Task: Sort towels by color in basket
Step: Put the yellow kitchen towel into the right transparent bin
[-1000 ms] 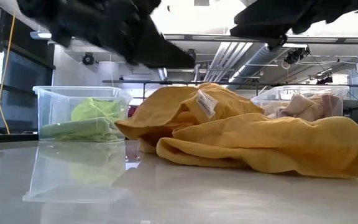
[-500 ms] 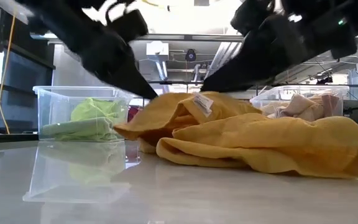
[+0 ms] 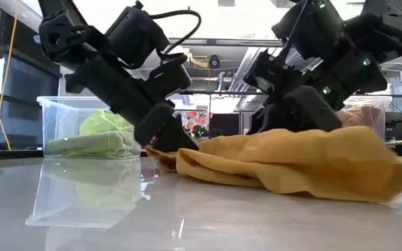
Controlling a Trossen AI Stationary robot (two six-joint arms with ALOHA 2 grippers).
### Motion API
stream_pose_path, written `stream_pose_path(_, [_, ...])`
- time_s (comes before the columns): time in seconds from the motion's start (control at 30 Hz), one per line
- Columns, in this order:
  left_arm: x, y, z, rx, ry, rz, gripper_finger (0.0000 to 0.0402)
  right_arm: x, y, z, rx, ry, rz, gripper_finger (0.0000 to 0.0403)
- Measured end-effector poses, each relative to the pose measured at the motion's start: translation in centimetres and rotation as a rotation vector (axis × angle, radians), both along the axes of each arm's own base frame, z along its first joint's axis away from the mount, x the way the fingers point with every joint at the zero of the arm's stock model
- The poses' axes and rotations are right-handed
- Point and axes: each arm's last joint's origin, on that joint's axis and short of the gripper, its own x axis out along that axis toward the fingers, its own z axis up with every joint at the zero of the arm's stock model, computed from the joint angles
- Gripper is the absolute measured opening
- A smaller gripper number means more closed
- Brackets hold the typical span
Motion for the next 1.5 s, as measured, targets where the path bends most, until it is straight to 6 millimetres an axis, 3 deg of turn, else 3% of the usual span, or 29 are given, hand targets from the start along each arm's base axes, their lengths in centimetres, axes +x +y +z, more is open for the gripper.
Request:
stream_pose_path(0.2, [-0.1,1.1,-0.2,-0.015,0.032,0.018,0.0130,-1.0,1.0,3.7,0.060,-0.064,-0.019,0.0268])
stream_pose_path(0.37, [-0.2,2.0,-0.4,-0.046,0.055,0.069,0.0130,-2.6,3.9,6.3,0.061,-0.121,0.155,0.0268])
stream_pose_path(0.53, [-0.2,3.0,-0.6,-0.070,0.051,0.119,0.0130,-3.7,6.6,4.6,-0.001,-0.044,0.353,0.0268])
stream_pose_path(0.7, [-0.2,3.4,-0.6,-0.071,0.049,0.130,0.0130,-3.3,5.9,0.9,-0.050,0.086,0.206,0.0261])
stream_pose_path(0.8, [-0.2,3.4,-0.6,-0.063,0.051,0.123,0.0130,-2.9,5.0,-0.3,-0.008,0.134,0.111,0.0228])
stream_pose_path(0.9, [-0.1,3.2,-0.6,-0.050,0.054,0.093,0.0130,-2.7,4.4,-0.3,0.027,0.144,0.058,0.0160])
stream_pose_path(1.07, [0.1,2.6,-0.4,-0.033,0.037,0.002,0.0130,-3.3,4.2,1.9,0.043,0.116,0.080,0.0023])
stream_pose_path(1.33, [0.5,0.8,0.2,-0.003,-0.033,-0.129,0.0130,-4.3,3.8,9.5,0.021,-0.210,-0.016,0.0033])
stream_pose_path(1.5, [0.8,-0.1,0.8,0.024,-0.100,-0.175,0.0130,-3.6,1.7,9.6,0.044,-0.220,-0.122,0.0009])
